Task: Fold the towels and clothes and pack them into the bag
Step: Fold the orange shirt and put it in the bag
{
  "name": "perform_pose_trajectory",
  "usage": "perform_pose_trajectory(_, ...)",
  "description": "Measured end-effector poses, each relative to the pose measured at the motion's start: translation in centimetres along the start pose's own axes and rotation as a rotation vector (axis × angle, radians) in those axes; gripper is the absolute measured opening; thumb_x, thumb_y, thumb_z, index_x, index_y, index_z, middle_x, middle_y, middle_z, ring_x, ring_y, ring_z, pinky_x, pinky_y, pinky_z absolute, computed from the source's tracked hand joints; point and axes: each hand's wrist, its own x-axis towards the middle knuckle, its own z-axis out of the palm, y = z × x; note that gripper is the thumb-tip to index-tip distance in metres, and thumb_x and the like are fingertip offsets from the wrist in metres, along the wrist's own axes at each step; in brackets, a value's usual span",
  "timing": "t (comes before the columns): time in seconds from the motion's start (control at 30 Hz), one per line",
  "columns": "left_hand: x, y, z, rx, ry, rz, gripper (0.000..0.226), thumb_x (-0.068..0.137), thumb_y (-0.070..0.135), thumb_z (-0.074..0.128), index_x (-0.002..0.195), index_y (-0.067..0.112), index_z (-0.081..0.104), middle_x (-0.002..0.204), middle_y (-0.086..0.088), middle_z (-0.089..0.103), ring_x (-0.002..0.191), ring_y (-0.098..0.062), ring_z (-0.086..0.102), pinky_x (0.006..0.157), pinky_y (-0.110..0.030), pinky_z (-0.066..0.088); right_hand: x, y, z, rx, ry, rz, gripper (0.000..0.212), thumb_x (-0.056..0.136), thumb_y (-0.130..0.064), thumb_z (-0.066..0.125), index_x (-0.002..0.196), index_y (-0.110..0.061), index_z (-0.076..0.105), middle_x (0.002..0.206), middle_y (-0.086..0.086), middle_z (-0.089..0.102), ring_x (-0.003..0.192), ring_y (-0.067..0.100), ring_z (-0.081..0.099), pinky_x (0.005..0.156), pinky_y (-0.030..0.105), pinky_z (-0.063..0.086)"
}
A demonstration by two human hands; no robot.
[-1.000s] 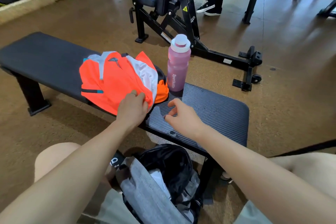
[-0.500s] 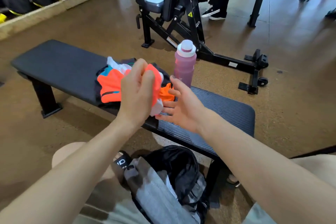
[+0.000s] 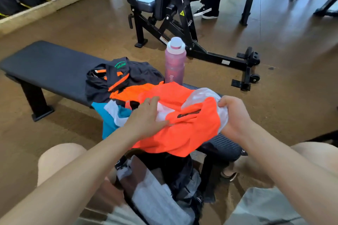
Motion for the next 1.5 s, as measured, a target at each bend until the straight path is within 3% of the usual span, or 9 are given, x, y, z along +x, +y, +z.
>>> perform_pose_trajectory(0.27,2.4,1.2,4.5,0.134,-0.105,0.085,0.028,0.085,0.042,0.060,0.099,0.019,0.051,0.108,-0.009,0.066,0.106,-0.035,0.061,0.075,-0.045,0.049,-1.0,-1.2,-5.1,-0.076,0.054,-0.070,0.058,0.063,-0.003,0.043,0.118,0.005,0.062,0.117,0.021,0.068,0.106,0.038,0.064,0.097,0.045,0.051)
perform_pose_trajectory(0.4,2.4,3.9,2.7,-0.264,-0.022,0.198,0.013,0.077,0.026,0.047,0.079,0.018,0.036,0.072,-0.004,0.055,0.071,-0.030,0.053,0.063,-0.045,0.039,0.8,-1.9,-8.9,-0.767,0.323,-0.079,0.033,0.050,-0.009,0.051,0.082,-0.001,0.057,0.090,0.020,0.058,0.083,0.031,0.055,0.068,0.036,0.040)
perform_pose_trajectory(0.53,2.5,7.4,0.4,-0.424,-0.084,0.342,0.021,0.075,0.032,0.055,0.077,0.023,0.037,0.065,0.007,0.045,0.061,-0.007,0.035,0.055,-0.029,0.031,1.2,-2.3,-10.6,-1.341,0.426,-0.089,0.030,0.081,-0.004,0.056,0.109,-0.012,0.056,0.112,0.013,0.059,0.094,0.027,0.056,0.068,0.031,0.039)
perform_pose_trajectory(0.7,3.6,11.1,-1.8,-0.476,-0.174,0.413,0.022,0.071,0.015,0.067,0.082,0.020,0.048,0.075,0.010,0.048,0.068,-0.004,0.041,0.060,-0.024,0.034,-1.1,-3.8,-5.7,-1.091,-0.114,-0.476,0.087,0.059,-0.026,0.066,0.144,-0.021,0.048,0.137,-0.009,0.054,0.129,0.001,0.051,0.095,0.003,0.037)
perform_pose_trajectory(0.8,3.7,12.9,-3.6,-0.482,-0.186,0.443,0.027,0.062,0.023,0.065,0.084,0.016,0.052,0.076,0.009,0.051,0.070,-0.005,0.043,0.060,-0.023,0.036,-2.0,-4.4,-3.7,-1.068,-0.326,-0.390,0.069,0.069,-0.012,0.073,0.136,-0.019,0.056,0.123,-0.003,0.067,0.115,0.000,0.061,0.089,0.017,0.050)
perform_pose_trajectory(0.87,3.8,13.4,-4.8,-0.446,-0.173,0.447,0.028,0.059,0.015,0.063,0.085,0.017,0.051,0.074,0.009,0.048,0.067,-0.004,0.040,0.058,-0.020,0.034,-2.2,-4.7,-3.3,-1.104,-0.328,-0.383,0.035,0.074,-0.010,0.072,0.109,-0.008,0.066,0.097,0.016,0.069,0.088,0.014,0.063,0.077,0.040,0.050)
perform_pose_trajectory(0.97,4.0,13.5,-6.0,-0.454,-0.148,0.392,0.031,0.067,0.004,0.065,0.095,0.010,0.053,0.082,0.002,0.051,0.068,-0.004,0.042,0.058,-0.017,0.036,-2.4,-5.8,-3.5,-1.179,-0.222,-0.463,0.009,0.081,-0.006,0.071,0.077,-0.012,0.065,0.066,0.002,0.055,0.065,0.007,0.048,0.061,0.030,0.039)
perform_pose_trajectory(1.2,4.3,12.5,-4.0,-0.431,-0.386,0.224,0.046,0.088,0.021,0.078,0.128,0.018,0.058,0.124,-0.004,0.066,0.109,-0.005,0.059,0.102,-0.039,0.051,-3.4,-8.1,-3.5,-0.917,-0.081,-0.577,0.010,0.084,0.001,0.071,0.090,-0.007,0.070,0.083,0.012,0.071,0.075,0.012,0.059,0.070,0.031,0.047)
perform_pose_trajectory(1.5,4.1,13.1,-3.7,-0.652,-0.252,0.156,0.039,0.096,0.043,0.056,0.112,0.011,0.070,0.115,-0.003,0.073,0.110,-0.017,0.066,0.105,-0.051,0.048,-3.3,-10.7,-4.1,-1.102,-0.060,-0.493,0.021,0.078,-0.012,0.080,0.094,-0.020,0.068,0.092,0.004,0.071,0.079,0.011,0.064,0.075,0.038,0.054)
